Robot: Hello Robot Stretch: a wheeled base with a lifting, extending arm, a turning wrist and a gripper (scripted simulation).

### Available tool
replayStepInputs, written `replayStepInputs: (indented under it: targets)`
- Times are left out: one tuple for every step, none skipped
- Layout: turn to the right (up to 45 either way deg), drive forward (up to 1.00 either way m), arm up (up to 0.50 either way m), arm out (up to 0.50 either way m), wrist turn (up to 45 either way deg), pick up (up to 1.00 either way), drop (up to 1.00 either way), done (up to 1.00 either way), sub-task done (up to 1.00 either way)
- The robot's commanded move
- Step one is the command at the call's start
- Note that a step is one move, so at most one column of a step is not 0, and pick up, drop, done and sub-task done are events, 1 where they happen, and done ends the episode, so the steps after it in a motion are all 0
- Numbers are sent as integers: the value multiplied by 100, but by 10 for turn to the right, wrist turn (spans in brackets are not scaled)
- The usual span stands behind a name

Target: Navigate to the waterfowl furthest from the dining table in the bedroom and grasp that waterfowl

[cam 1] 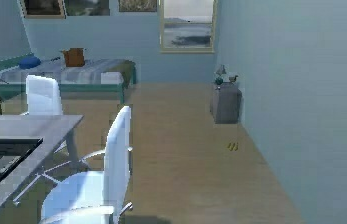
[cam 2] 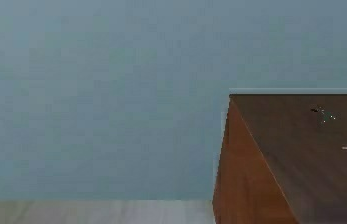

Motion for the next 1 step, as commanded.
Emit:
replayStepInputs:
  targets:
    - [-450, 0, 0, 0, 0, 0, 0, 0, 0]
